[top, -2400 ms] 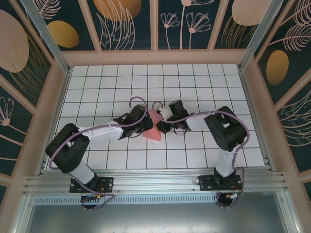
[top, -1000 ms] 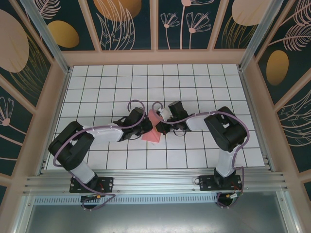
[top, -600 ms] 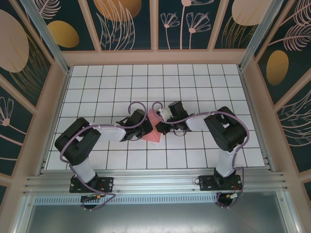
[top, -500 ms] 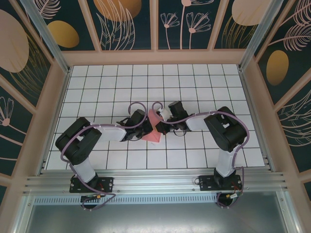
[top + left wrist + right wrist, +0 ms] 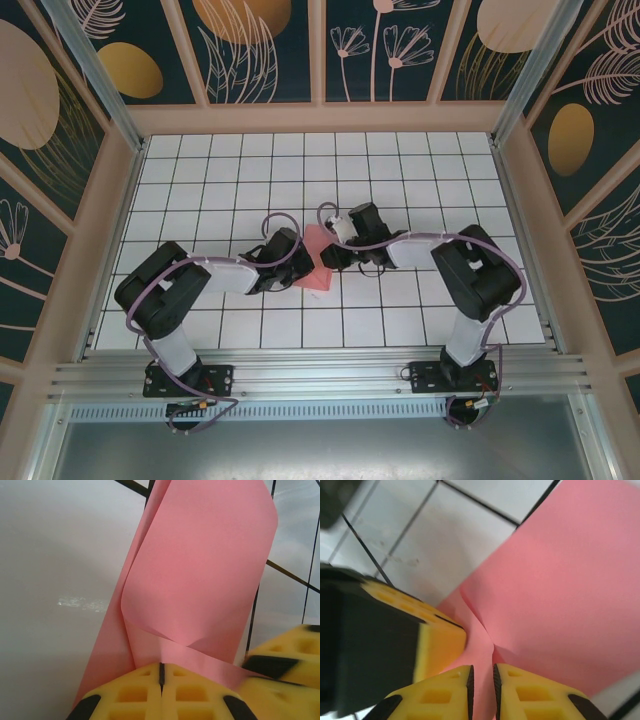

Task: Fold a paper plane with a square sheet of paper (pick it up from the middle)
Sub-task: Fold the triangle a second time at the center of the table.

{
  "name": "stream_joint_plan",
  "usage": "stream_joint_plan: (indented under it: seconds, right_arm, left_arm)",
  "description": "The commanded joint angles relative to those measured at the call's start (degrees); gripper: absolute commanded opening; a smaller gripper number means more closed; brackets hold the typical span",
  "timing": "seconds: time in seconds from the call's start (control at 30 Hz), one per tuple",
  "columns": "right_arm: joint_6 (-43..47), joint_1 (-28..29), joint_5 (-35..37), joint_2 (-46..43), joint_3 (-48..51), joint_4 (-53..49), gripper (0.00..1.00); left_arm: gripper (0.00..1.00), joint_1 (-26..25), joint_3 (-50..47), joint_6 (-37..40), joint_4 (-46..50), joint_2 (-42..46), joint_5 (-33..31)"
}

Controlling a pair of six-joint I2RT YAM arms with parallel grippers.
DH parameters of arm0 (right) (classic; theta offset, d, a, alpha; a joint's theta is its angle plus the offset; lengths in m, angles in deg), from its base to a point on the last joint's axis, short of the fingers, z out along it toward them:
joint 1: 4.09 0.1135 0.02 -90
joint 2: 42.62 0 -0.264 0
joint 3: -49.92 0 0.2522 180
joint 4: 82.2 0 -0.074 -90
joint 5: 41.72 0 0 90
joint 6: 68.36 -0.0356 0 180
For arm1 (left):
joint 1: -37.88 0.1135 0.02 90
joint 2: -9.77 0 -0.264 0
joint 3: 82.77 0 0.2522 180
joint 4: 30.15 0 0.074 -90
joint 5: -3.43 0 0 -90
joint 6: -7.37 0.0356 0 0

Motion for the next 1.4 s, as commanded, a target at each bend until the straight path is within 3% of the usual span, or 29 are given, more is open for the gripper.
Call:
stream_joint_plan:
  seconds: [0.0,0.13,0.3,0.53,0.93,1.17,1.37]
  right_arm:
    - [-4.02,-0.36,1.61,-5.94,1.14,-1.78,0.24]
    - [-8.38,0.16,-1.62,-7.57,2.66,-2.18,0.24]
    - [-9.51,3.54,-7.7,-5.38,2.07,-3.86,0.1]
    - [-10.47,5.59,-4.52,-3.03,0.32,-6.35,0.02]
    - [-11.48,5.8,-4.91,-2.53,1.26,-7.3,0.0]
    - [-12.33,5.11,-0.78,-5.05,1.19,-10.88,0.0]
    - [-13.54,5.59,-1.25,-7.66,1.9,-10.71,0.0]
  left_arm:
    - [0.0,0.31,-1.86,-0.81,3.23,-1.51,-0.76]
    - [0.0,0.32,-1.95,-0.8,2.57,-1.61,-0.52]
    - [0.0,0.36,-1.68,-0.46,2.55,-1.62,-0.38]
    - [0.0,0.32,-1.95,-0.45,2.37,-1.51,-0.38]
    - [0.0,0.32,-1.95,-0.26,2.11,-1.61,-0.19]
    - [0.0,0.35,-1.95,-0.19,2.47,-1.4,-0.44]
    - [0.0,0.33,-2.03,-0.19,2.37,-1.38,-0.46]
